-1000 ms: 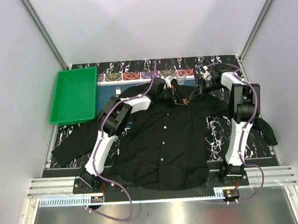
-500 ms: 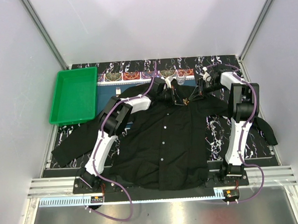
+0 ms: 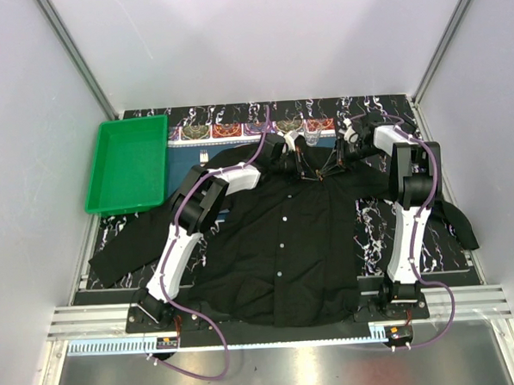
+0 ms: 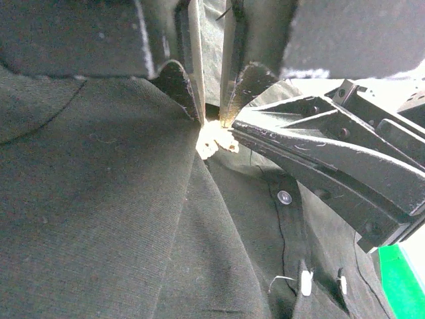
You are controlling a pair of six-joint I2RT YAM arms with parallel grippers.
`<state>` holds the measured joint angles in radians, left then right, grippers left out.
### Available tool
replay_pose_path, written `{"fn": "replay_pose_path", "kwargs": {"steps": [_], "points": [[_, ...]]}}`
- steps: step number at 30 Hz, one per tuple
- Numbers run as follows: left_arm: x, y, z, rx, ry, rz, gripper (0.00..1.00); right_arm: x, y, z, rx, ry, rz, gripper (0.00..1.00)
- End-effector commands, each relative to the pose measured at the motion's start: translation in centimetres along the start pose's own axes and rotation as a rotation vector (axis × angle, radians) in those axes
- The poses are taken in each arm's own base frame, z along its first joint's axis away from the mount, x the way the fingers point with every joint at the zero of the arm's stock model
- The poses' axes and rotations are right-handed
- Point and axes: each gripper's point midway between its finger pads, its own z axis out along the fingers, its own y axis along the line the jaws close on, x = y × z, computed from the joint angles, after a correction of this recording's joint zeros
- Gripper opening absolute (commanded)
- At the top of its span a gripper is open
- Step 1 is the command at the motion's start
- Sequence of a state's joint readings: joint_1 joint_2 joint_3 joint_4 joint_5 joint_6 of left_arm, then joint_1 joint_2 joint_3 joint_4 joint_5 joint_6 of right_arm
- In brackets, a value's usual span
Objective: Pin the brooch onto the clothing
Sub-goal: Pin the brooch to the clothes.
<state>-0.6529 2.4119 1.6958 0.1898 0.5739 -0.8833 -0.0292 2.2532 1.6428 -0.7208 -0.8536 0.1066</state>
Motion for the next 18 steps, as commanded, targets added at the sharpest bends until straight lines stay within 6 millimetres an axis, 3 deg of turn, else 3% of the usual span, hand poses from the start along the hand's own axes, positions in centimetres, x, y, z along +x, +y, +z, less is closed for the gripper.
{"fn": "replay_pose_path", "kwargs": {"steps": [1,10,18], "points": [[-0.6,-2.1,0.2,0.076,-0.012,0.027,0.00,-0.5,0.1,0.5,0.022,-0.019,-0.003,0.20],[-0.4,-1.4,0.2,0.056,-0.005,0.037,0.00,-0.2,0.2,0.5,0.032,0.003,-0.017,0.15],[0.0,0.3,0.2,0.020,0.001,-0.003,0.00,0.3,0.5,-1.8,0.030,-0.012,-0.059,0.13]]}}
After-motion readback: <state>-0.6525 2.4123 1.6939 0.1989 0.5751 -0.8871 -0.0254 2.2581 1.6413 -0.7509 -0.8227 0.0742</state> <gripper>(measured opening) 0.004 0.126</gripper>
